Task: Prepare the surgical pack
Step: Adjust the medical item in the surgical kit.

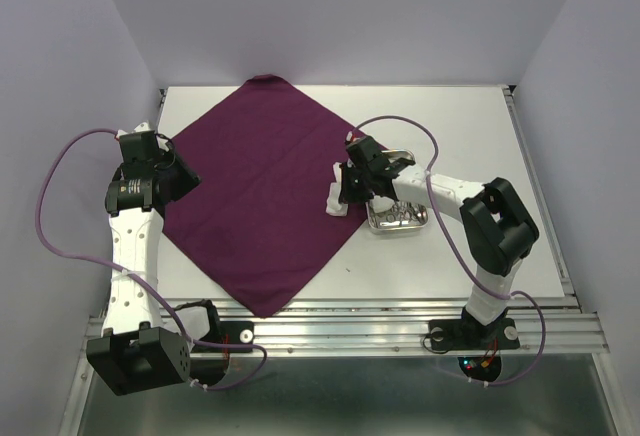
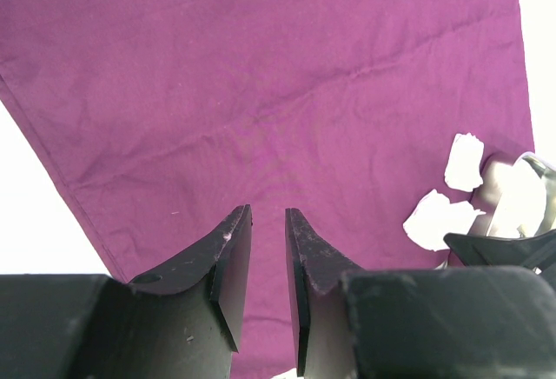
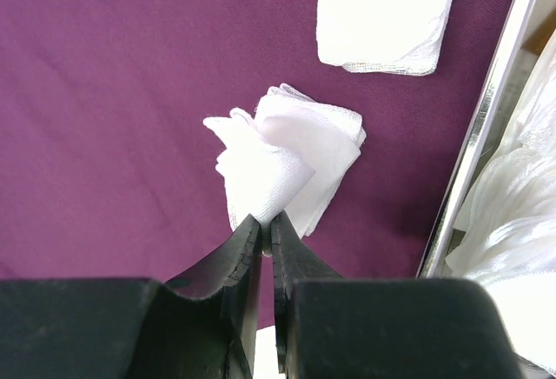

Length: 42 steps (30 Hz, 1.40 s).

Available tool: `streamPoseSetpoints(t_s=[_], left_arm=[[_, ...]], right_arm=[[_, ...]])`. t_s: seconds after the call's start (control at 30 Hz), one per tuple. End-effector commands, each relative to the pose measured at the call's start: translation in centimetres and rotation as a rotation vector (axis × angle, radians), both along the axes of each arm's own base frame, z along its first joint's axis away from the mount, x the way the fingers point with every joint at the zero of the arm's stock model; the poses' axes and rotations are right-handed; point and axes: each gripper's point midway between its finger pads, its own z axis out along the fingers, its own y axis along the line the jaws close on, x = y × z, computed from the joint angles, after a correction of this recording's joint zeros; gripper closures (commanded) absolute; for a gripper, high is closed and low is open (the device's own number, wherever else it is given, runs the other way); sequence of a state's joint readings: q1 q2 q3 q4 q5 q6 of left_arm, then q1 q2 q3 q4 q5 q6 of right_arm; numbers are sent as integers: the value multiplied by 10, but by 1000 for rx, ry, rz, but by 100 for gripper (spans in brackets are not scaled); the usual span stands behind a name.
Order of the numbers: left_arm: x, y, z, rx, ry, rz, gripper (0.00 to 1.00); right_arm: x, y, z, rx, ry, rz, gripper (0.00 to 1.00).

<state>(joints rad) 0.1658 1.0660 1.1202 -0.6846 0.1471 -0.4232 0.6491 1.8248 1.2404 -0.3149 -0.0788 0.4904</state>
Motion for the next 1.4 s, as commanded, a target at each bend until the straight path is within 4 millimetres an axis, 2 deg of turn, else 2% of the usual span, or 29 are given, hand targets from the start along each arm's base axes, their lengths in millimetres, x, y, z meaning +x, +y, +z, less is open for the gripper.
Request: streamPoseSetpoints(t_s=[0.0, 0.17, 0.67, 0.73, 0.9, 1.07, 1.17, 1.27, 1.37], left_arm=[[1, 1, 2, 13, -23, -13, 67], [0, 2, 2, 16, -23, -9, 67], [1, 2, 1, 19, -21, -8, 67], [1, 3, 1, 20, -22, -9, 67], [1, 2, 0, 19, -21, -10, 67], [1, 2, 0, 18, -21, -10, 67], [1, 2, 1, 17, -23, -12, 67], [2, 1, 1, 14, -25, -14, 67], [2, 0, 1, 8, -27, -18, 68]], right_arm=[[-1, -4, 7, -5, -18, 7, 88], [4, -6, -2, -17, -3, -4, 87], [14, -10, -6, -42, -8, -31, 79], [14, -10, -6, -44, -6, -33, 74], [16, -12, -3, -50, -14, -37, 52], [17, -14, 6, -57, -27, -43, 36], [19, -15, 14, -55, -43, -50, 30], [17, -17, 23, -53, -51, -49, 20], [19, -24, 29, -78, -72, -72, 16]])
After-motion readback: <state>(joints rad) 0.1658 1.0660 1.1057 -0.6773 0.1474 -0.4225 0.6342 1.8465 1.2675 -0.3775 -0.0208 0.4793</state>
